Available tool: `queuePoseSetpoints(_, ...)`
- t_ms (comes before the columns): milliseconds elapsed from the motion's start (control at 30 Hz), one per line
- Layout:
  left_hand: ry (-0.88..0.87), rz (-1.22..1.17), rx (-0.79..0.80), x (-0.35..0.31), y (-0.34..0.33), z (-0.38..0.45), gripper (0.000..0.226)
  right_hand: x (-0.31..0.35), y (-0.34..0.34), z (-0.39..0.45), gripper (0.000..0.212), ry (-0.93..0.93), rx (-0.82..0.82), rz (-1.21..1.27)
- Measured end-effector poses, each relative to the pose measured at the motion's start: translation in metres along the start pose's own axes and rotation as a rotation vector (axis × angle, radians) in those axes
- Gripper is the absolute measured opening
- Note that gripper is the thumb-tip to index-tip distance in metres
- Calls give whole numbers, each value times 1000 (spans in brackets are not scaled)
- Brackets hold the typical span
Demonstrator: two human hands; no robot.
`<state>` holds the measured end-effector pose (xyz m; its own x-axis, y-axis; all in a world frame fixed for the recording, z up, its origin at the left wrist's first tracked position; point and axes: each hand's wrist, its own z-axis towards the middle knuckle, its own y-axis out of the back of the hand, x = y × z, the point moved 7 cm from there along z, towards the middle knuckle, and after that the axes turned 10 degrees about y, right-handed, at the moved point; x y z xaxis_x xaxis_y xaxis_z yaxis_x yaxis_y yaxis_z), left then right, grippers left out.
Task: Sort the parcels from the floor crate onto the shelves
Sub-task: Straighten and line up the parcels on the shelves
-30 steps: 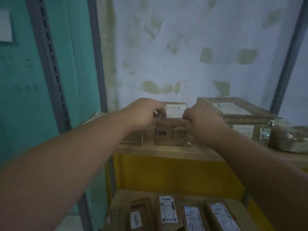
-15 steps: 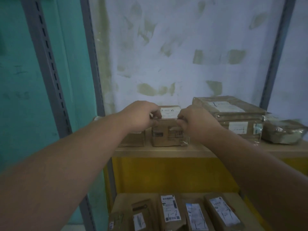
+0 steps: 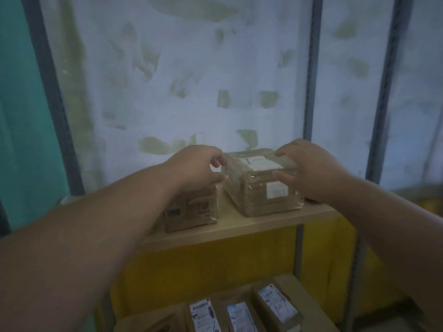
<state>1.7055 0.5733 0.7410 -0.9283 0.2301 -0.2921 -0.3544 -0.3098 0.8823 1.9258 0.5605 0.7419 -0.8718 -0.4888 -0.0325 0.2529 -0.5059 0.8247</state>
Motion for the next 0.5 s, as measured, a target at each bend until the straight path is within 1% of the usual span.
queuePoseSetpoints(133,7,43,22,-39,-20,17,48,-51,3,9,50,7,49,-57)
queuePoseSetpoints(233,51,100,-1,-54,-39,25,52,-85,-2,31,49,45,94,-43)
queuePoseSetpoints(367,116,188,-81,-64,-54,35,46,-121,-17,69,47,128,129,2)
queuePoseSetpoints(500,190,147,-146,-65,-65,37,40,-134,-46,104,48,216,217,81)
